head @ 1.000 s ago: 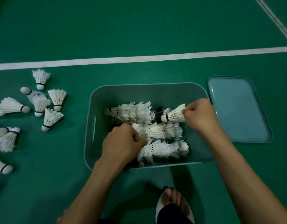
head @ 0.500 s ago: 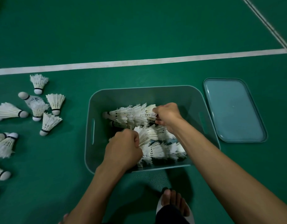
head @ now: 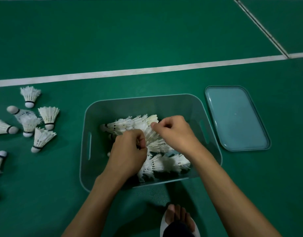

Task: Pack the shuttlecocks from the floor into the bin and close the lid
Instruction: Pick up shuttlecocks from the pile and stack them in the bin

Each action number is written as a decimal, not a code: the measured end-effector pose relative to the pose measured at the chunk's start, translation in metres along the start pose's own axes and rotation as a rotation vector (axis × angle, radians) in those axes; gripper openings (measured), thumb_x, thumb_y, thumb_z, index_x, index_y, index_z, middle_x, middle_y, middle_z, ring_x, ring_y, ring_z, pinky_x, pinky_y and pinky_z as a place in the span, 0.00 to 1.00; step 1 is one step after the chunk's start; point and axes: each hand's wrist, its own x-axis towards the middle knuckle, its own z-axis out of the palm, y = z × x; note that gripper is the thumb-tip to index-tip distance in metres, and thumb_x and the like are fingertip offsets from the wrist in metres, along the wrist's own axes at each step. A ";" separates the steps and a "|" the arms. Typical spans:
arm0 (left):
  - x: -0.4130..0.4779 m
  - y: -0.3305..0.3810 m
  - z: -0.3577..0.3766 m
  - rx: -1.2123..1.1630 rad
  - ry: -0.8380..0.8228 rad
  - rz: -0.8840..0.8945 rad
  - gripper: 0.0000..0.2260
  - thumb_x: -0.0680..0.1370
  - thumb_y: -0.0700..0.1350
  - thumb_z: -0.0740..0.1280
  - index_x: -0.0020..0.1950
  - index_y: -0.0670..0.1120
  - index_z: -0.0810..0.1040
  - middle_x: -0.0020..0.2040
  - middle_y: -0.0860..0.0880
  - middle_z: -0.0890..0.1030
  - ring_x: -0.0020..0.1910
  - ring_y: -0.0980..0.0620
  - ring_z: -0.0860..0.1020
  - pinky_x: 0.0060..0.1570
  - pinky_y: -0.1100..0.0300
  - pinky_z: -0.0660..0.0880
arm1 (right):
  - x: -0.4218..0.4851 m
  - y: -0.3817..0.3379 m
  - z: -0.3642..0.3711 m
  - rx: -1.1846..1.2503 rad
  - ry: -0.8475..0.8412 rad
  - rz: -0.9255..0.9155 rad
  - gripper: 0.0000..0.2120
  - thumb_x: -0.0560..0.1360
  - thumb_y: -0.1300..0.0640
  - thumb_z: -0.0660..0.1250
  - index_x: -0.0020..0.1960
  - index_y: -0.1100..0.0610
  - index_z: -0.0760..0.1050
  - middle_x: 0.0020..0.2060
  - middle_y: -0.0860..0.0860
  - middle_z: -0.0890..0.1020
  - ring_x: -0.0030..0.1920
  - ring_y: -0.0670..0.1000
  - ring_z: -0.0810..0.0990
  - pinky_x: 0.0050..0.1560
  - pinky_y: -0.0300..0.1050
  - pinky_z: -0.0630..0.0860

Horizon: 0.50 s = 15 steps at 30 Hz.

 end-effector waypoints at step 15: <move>-0.008 0.011 0.007 0.100 0.051 -0.058 0.32 0.76 0.51 0.72 0.75 0.53 0.59 0.57 0.46 0.80 0.47 0.46 0.78 0.43 0.53 0.75 | -0.006 0.005 -0.024 -0.580 0.419 -0.068 0.05 0.78 0.59 0.69 0.45 0.59 0.75 0.37 0.53 0.78 0.40 0.56 0.78 0.36 0.45 0.68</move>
